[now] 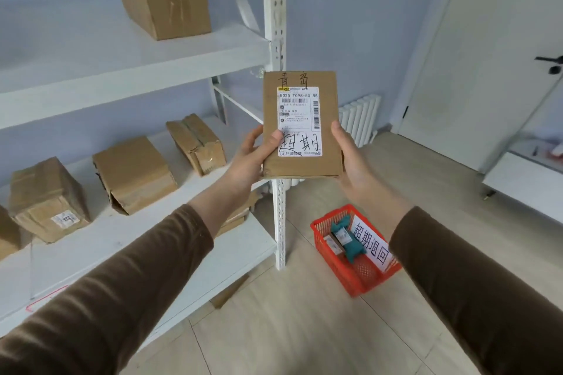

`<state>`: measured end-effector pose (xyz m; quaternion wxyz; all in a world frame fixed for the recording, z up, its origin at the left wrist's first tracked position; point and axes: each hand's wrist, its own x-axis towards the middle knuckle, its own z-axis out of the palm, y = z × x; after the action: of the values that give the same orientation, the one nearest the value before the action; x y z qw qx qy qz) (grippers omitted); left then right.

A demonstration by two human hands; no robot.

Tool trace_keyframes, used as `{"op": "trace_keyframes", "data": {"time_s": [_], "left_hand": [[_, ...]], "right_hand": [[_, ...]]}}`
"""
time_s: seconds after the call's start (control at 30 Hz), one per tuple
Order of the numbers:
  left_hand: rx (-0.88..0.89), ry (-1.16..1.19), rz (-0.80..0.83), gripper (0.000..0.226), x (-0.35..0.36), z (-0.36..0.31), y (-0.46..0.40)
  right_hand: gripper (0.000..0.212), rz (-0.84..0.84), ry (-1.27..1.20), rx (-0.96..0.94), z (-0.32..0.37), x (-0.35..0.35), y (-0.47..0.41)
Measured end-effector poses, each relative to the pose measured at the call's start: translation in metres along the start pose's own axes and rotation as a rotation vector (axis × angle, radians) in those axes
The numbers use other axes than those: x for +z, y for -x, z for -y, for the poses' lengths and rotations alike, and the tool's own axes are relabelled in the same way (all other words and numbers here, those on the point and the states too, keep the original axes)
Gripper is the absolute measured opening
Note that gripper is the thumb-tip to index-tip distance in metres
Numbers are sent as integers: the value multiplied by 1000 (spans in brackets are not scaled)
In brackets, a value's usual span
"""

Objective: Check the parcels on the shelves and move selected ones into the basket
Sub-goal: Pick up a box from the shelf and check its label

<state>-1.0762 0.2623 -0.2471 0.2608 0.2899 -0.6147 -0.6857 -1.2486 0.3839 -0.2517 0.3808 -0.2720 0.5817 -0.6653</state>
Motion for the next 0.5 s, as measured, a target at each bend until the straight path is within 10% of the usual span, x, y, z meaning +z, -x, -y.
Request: {"op": "trace_keyframes", "data": {"time_s": [0.5], "left_hand": [[-277,91,261,51,132,125,-144]], "right_hand": [[40,-312,-60,157,-78,-156,-54]]}}
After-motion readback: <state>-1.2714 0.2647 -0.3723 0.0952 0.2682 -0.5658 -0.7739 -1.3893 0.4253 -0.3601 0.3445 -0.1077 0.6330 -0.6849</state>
